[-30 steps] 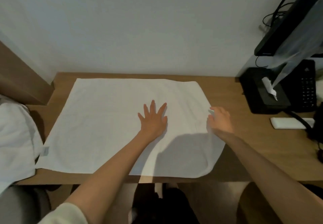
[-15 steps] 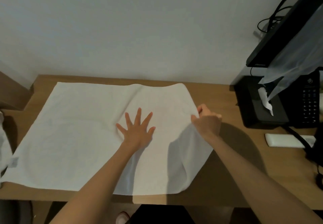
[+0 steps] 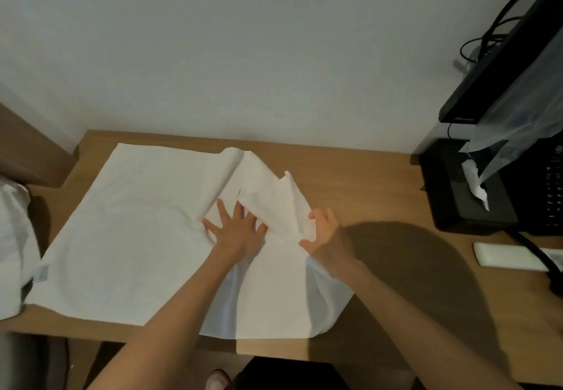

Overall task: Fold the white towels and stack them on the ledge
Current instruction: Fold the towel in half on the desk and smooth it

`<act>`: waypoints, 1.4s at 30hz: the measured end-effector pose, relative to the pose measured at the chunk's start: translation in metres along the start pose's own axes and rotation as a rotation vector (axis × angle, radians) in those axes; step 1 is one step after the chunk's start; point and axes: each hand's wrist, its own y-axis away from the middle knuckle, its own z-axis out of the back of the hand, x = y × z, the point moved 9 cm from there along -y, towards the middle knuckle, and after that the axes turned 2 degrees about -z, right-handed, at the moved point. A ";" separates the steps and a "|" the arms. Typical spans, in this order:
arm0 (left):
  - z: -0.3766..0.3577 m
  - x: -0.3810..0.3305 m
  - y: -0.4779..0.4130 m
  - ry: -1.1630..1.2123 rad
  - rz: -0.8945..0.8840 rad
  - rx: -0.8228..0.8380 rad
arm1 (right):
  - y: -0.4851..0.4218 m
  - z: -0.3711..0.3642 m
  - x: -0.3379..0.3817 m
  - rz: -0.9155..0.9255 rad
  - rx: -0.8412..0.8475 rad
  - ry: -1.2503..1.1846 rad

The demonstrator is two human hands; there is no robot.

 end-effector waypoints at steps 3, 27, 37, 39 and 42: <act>0.001 0.000 0.000 -0.009 0.006 0.007 | -0.006 0.003 0.004 0.019 0.014 0.090; 0.013 -0.128 -0.071 -0.217 -0.308 0.030 | -0.041 0.124 -0.180 -0.640 -0.507 -0.114; 0.007 -0.131 -0.035 -0.211 -0.420 -0.065 | -0.043 0.106 -0.083 0.007 -0.239 0.385; 0.001 -0.125 -0.017 -0.193 -0.435 -0.108 | -0.038 0.078 -0.064 0.119 -0.033 0.315; -0.010 -0.113 0.004 -0.168 -0.410 -0.128 | -0.026 0.048 -0.051 0.181 0.132 0.407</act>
